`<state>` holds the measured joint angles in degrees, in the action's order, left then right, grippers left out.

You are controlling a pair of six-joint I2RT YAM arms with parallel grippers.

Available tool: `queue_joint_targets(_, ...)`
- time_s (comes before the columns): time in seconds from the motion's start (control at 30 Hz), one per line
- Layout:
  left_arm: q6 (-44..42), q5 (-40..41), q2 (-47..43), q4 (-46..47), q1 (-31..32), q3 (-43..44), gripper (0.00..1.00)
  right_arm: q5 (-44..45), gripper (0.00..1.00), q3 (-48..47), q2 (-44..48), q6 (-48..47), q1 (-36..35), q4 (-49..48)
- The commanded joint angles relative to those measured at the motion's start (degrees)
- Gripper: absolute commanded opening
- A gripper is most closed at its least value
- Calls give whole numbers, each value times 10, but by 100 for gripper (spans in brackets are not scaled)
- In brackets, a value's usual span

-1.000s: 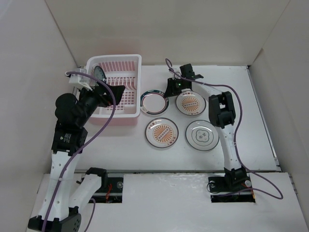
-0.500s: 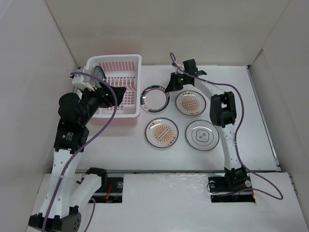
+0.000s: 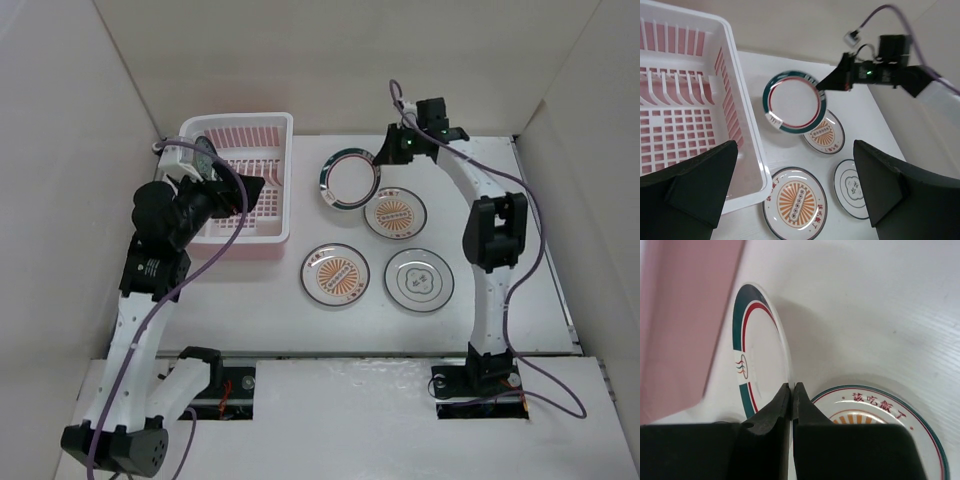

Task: Load the plates into the dish rack

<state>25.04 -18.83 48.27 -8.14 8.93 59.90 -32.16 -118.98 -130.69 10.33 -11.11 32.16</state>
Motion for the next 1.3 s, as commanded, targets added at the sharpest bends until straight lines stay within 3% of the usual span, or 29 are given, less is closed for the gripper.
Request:
queue_joint_targets(0.0, 12, 1, 37, 25, 8, 8, 100, 3, 0, 0, 104, 4, 0, -37)
queue_joint_targets(0.17, 23, 7, 57, 64, 19, 8, 100, -2, 0, 30, 205, 14, 6, -50)
queue_joint_targets(0.4, 48, -1, 125, 161, 44, 8, 100, -119, 0, 140, 317, 70, 6, -163)
queue_joint_targets(0.77, 31, -23, 211, 289, 118, 22, 96, -200, 0, 222, 378, 115, -16, -243)
queue_joint_targets(0.83, 24, -23, 228, 289, 124, 29, 86, -225, 0, 229, 384, 120, -16, -256)
queue_joint_targets(0.9, 24, -23, 236, 302, 130, 29, 83, -238, 0, 234, 384, 120, -23, -261)
queue_joint_targets(1.0, 24, -29, 249, 312, 135, 29, 67, -238, 0, 240, 384, 125, -29, -271)
queue_joint_targets(1.07, 30, -29, 249, 319, 135, 29, 43, -238, 0, 240, 384, 125, -34, -276)
queue_joint_targets(1.1, 30, -29, 249, 319, 135, 29, 22, -238, 0, 240, 384, 125, -34, -276)
queue_joint_targets(1.17, 30, -29, 249, 324, 135, 29, 0, -243, 0, 240, 384, 125, -39, -276)
queue_joint_targets(1.27, 30, -29, 228, 342, 135, 19, 0, -258, 0, 246, 379, 136, -44, -295)
